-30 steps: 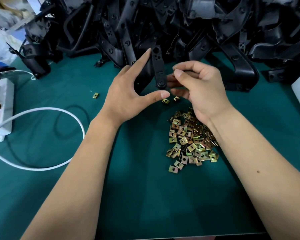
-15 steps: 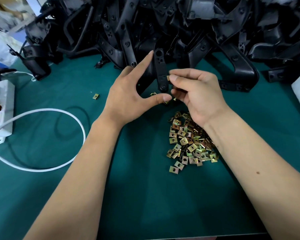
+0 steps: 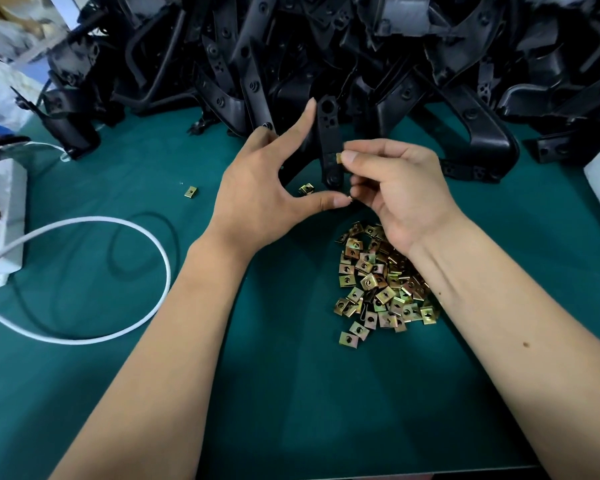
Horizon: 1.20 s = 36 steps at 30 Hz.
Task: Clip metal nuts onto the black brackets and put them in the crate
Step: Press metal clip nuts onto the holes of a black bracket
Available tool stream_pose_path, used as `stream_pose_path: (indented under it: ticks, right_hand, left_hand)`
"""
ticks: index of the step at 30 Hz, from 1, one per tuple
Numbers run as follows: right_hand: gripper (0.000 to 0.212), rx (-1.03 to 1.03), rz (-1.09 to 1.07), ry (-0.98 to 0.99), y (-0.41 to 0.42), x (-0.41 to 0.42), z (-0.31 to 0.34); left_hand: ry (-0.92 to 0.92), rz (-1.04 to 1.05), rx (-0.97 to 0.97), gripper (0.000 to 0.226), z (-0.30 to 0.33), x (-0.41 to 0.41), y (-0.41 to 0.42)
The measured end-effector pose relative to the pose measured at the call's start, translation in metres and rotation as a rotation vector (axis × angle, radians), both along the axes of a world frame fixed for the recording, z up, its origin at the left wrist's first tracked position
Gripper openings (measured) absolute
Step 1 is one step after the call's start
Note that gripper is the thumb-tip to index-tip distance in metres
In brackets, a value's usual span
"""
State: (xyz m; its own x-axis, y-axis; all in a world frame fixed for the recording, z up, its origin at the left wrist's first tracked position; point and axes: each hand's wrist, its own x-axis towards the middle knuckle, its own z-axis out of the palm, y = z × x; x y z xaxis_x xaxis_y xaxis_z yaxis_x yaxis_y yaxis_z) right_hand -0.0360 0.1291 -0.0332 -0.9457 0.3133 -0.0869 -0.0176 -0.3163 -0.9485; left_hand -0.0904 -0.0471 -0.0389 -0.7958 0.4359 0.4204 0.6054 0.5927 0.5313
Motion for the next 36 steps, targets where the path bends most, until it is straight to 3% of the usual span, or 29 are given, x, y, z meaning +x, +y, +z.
stream_pose_path:
  ticks: [5, 7, 11, 15, 19, 22, 24, 32, 36]
  right_hand:
    - [0.025, 0.074, 0.038, 0.010, 0.002, 0.000, 0.001]
    - [0.040, 0.242, 0.041, 0.040, 0.007, 0.001, 0.003]
    - [0.049, 0.759, 0.027, 0.236, 0.007, 0.005, 0.012]
    - [0.055, 0.793, 0.138, 0.287, 0.003, 0.005, 0.011]
    - [0.040, 0.807, 0.112, 0.254, 0.018, 0.001, 0.012]
    - [0.014, 1.258, 0.172, 0.100, 0.042, -0.004, 0.011]
    - [0.008, 1.412, 0.327, 0.000, 0.050, -0.003, 0.011]
    - [0.019, 1.395, 0.380, 0.052, 0.041, -0.001, 0.008]
    - [0.014, 1.404, 0.411, 0.066, 0.041, -0.002, 0.007]
  left_hand:
    - [-0.010, -0.001, -0.005, 0.113, -0.001, 0.001, 0.003]
    - [-0.006, 0.006, -0.012, 0.113, 0.000, 0.000, 0.003]
    - [-0.005, 0.057, 0.014, 0.114, 0.001, -0.003, -0.001]
    - [-0.001, 0.111, 0.011, 0.115, 0.000, -0.007, -0.007]
    - [-0.063, 0.155, 0.074, 0.108, -0.005, -0.013, -0.011]
    - [-0.079, 0.204, 0.141, 0.107, -0.007, -0.015, -0.015]
    - [-0.079, 0.205, 0.144, 0.108, -0.007, -0.016, -0.018]
    - [-0.078, 0.141, 0.050, 0.108, -0.005, -0.009, -0.014]
    - [-0.071, 0.116, 0.011, 0.108, -0.007, -0.007, -0.012]
